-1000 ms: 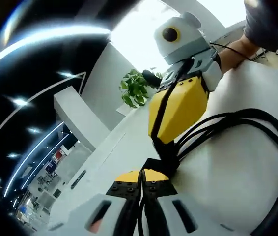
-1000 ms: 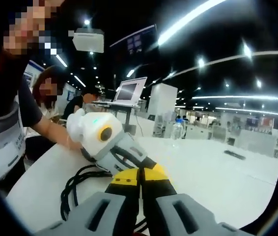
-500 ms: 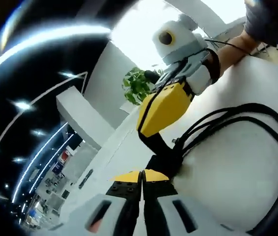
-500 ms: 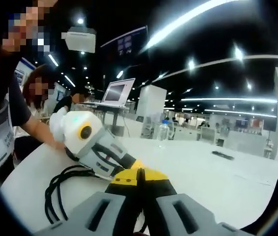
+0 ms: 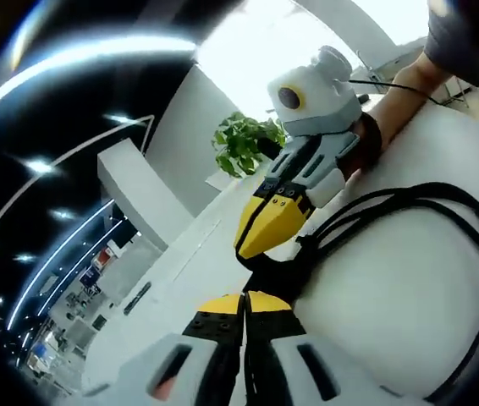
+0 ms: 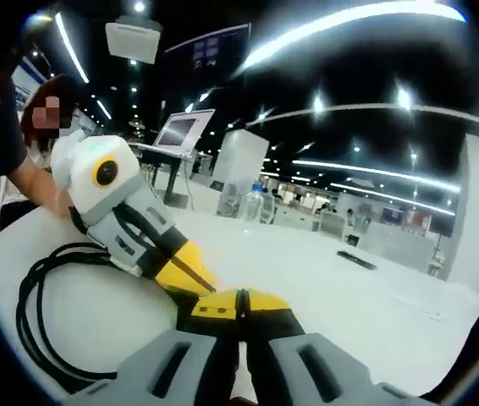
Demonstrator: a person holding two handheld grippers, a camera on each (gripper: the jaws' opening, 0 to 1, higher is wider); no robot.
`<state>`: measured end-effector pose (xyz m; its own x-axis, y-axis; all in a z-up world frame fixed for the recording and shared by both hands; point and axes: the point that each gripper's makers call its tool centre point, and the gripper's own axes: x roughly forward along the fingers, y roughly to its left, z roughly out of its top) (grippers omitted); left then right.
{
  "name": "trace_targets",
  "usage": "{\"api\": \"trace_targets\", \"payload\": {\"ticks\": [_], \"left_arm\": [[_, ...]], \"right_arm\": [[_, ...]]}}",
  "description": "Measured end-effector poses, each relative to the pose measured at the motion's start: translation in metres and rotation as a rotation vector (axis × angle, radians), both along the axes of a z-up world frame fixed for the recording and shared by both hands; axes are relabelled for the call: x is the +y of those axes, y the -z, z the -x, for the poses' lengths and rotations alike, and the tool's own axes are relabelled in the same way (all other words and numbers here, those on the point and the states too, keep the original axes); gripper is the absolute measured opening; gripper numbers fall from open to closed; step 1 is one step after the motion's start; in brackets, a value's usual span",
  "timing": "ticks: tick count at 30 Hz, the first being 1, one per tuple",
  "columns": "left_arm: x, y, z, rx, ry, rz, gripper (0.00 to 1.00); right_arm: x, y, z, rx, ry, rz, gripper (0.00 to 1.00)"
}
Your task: Coil the Type-C to USB data cable on the desktop and secure it with Velcro straps.
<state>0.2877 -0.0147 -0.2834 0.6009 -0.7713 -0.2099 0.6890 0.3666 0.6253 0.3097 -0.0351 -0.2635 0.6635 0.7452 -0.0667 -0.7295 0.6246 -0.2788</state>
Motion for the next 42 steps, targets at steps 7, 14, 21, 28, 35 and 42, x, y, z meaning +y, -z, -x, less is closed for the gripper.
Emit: {"api": "trace_targets", "payload": {"ticks": [7,14,21,28,35,42], "left_arm": [[0.001,0.0,0.0,0.032,0.01,0.015,0.02],[0.0,0.001,0.002,0.022,0.012,-0.005,0.02],[0.0,0.001,0.002,0.016,0.011,-0.01,0.02],[0.0,0.001,0.003,0.012,0.01,-0.015,0.02],[0.0,0.001,0.003,0.016,0.009,-0.011,0.02],[0.0,0.001,0.003,0.02,0.005,-0.004,0.02]], "right_arm": [[-0.002,0.01,-0.008,0.067,-0.005,0.019,0.01],[0.006,0.013,-0.007,0.126,-0.047,0.079,0.01],[0.006,0.024,-0.009,0.159,-0.037,0.16,0.01],[0.005,0.03,-0.01,0.179,-0.023,0.198,0.01],[0.004,0.035,-0.011,0.205,-0.016,0.237,0.0],[0.003,0.037,-0.012,0.24,-0.019,0.219,0.0]]}}
